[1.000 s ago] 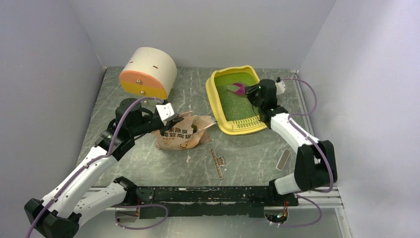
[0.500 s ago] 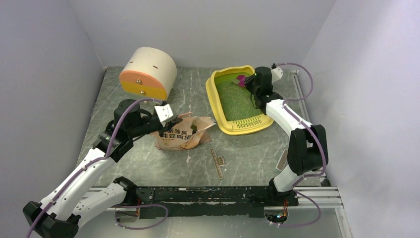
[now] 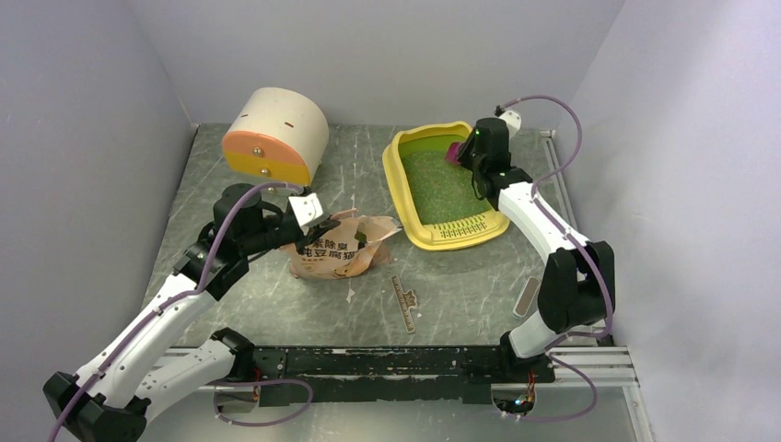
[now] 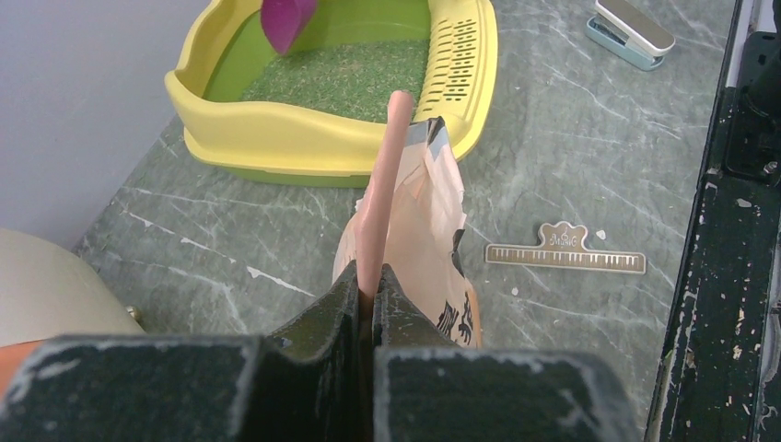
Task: Fill the litter box with clean litter
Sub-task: Pour the cat litter into the litter box.
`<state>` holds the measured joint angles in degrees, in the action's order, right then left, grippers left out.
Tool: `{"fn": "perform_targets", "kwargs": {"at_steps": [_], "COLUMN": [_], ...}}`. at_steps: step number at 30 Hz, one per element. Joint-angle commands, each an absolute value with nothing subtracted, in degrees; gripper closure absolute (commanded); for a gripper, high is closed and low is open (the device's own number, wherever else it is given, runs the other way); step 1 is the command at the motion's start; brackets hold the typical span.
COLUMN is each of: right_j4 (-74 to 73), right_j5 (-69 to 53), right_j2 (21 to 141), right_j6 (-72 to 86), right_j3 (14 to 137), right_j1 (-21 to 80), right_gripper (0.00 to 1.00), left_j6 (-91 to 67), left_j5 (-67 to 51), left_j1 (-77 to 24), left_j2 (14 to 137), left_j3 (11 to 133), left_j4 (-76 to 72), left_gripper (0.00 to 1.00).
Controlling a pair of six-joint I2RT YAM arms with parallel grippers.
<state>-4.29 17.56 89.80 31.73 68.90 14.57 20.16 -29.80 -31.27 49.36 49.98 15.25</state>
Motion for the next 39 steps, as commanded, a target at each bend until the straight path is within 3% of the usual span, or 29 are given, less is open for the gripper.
{"fn": "perform_targets", "kwargs": {"at_steps": [1, 6, 13, 20, 24, 32, 39], "right_j4": [-4.5, -3.8, -12.2, -13.6, -16.3, -18.8, -25.0], "right_j5": [8.8, 3.6, 13.8, 27.9, 26.4, 11.5, 24.0], "right_j2": [89.1, 94.7, 102.6, 98.2, 96.6, 93.0, 93.4], "right_j6": [26.7, 29.6, 24.9, 18.7, 17.0, 18.9, 16.2], "right_j3": [72.3, 75.1, 81.9, 78.5, 79.6, 77.9, 77.9], "right_j1": [15.1, 15.5, 16.9, 17.2, 17.2, 17.4, 17.8], "right_gripper": [1.00, 1.00, 1.00, 1.00, 1.00, 1.00, 1.00], "left_j6": [20.7, 20.6, 21.0, 20.7, 21.0, 21.0, 21.4], "left_j5": [-30.0, -29.9, -28.2, -29.0, -29.1, -28.8, -28.7], "left_j1": [-31.1, -31.1, -31.1, -31.1, -31.1, -31.1, -31.1], "left_j2": [49.7, 50.1, 48.6, 49.0, 49.8, 48.7, 48.5], "left_j3": [51.6, 52.1, 52.2, 51.5, 51.5, 50.6, 50.9], "left_j4": [14.3, 14.5, 15.7, 14.7, 14.5, 14.3, 15.0], "left_gripper": [0.95, 0.95, 0.95, 0.95, 0.95, 0.95, 0.95]}}
